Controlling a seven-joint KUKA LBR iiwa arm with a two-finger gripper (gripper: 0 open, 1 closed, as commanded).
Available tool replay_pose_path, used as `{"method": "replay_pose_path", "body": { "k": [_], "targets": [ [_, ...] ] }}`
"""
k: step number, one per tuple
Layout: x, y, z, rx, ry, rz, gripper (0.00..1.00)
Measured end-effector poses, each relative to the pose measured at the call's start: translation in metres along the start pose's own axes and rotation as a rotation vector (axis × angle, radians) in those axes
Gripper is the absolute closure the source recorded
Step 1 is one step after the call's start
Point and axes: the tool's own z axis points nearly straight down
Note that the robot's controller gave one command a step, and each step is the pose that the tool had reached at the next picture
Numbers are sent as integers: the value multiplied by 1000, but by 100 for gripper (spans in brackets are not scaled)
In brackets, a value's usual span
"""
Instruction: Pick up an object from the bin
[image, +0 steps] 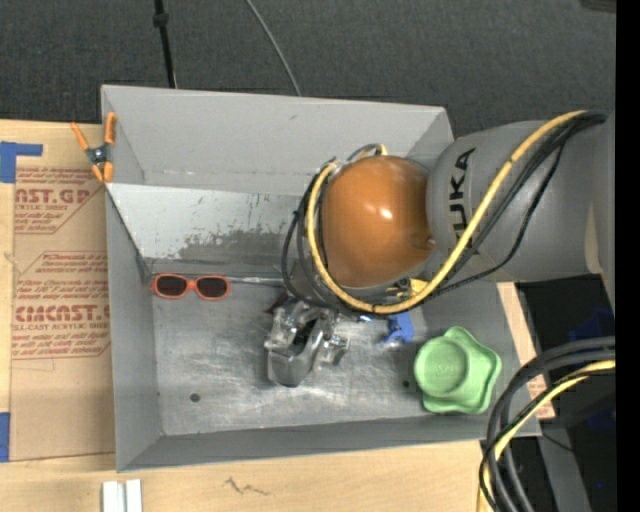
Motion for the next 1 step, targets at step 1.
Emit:
{"method": "replay_pose_path", "body": {
  "k": [1],
  "targets": [
    [0,-20,37,11,-11,190,0]
  ]
}}
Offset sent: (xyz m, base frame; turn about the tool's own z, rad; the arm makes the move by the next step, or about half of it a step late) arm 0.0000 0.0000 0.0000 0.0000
